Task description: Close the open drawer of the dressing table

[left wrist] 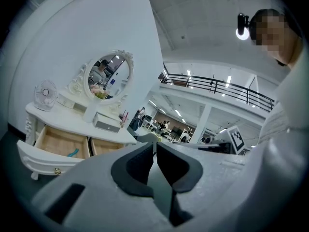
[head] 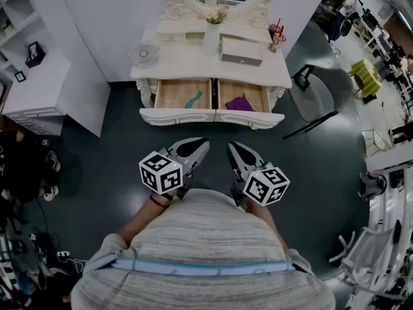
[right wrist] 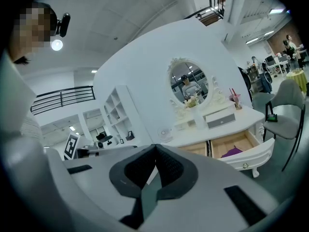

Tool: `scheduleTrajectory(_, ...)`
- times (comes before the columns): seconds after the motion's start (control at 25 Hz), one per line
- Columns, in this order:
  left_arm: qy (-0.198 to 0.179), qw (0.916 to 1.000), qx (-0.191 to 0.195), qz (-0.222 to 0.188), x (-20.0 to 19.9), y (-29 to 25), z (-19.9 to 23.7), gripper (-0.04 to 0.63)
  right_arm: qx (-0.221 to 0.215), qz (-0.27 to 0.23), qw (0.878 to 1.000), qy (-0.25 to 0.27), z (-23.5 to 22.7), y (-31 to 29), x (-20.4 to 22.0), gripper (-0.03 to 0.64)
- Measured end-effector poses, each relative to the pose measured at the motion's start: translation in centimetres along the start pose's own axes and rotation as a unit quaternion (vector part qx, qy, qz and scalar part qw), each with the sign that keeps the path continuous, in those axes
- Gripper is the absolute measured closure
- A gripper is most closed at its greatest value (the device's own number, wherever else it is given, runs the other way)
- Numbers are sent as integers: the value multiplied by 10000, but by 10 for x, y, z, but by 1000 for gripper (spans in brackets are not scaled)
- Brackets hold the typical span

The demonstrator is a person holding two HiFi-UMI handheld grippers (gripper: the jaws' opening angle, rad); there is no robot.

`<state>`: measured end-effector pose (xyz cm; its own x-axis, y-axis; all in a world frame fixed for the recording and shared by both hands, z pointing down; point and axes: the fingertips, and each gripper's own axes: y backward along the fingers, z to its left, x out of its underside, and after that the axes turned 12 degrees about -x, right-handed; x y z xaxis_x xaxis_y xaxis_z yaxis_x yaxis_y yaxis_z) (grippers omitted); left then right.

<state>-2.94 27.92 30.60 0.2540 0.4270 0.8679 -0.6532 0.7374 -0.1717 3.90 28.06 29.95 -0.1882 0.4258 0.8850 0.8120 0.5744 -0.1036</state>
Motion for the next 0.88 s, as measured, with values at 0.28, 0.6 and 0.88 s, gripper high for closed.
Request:
scheduleTrajectory(0.28,143,9999,-55,25,2,3,9,561,30,37,9999,-91,-3,-5,3,607)
scheduleTrajectory(0.6,384,9992,-53,125,12,-1,20,561,234,230,9993,-168,-11,-3,16,607)
scheduleTrajectory(0.88,474,9987,-52,164,10,-18,32,561,303,51,9992,-268,-34,-10,5,606)
